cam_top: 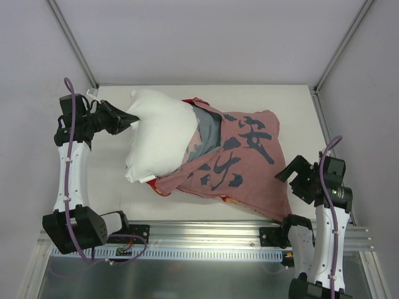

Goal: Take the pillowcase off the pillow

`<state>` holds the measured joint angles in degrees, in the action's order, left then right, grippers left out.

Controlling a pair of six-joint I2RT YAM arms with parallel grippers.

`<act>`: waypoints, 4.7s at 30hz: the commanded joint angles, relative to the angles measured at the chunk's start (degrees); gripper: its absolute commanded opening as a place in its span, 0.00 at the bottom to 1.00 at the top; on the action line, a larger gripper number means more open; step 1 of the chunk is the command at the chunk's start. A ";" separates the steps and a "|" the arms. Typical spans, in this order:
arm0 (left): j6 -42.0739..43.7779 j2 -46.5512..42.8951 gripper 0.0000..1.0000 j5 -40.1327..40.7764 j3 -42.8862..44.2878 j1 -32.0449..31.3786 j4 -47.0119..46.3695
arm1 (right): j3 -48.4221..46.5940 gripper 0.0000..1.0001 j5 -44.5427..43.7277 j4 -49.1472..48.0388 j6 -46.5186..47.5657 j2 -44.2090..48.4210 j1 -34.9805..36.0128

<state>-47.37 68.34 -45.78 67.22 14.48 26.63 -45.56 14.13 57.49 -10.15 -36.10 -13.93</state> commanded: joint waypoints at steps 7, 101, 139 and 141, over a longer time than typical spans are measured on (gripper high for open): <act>-4.12 -1.19 0.00 -3.61 2.92 13.18 -4.13 | 12.16 0.96 10.11 -5.19 -8.32 6.39 0.31; 11.96 33.17 0.99 55.18 32.02 -17.29 32.87 | 3.81 0.01 -10.35 -16.36 -3.47 -4.07 -11.12; 26.37 2.77 0.00 28.73 13.55 -17.82 11.78 | -31.08 0.96 -9.74 -17.23 -14.00 -40.53 16.83; 26.37 2.51 0.00 27.94 13.55 -17.73 11.78 | -30.12 0.96 -7.55 -20.21 -16.99 -44.30 16.75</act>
<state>-22.52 73.82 -12.49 80.38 -3.01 43.27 -76.71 1.89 42.15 -20.53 -76.40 2.74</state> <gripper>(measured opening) 0.030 0.967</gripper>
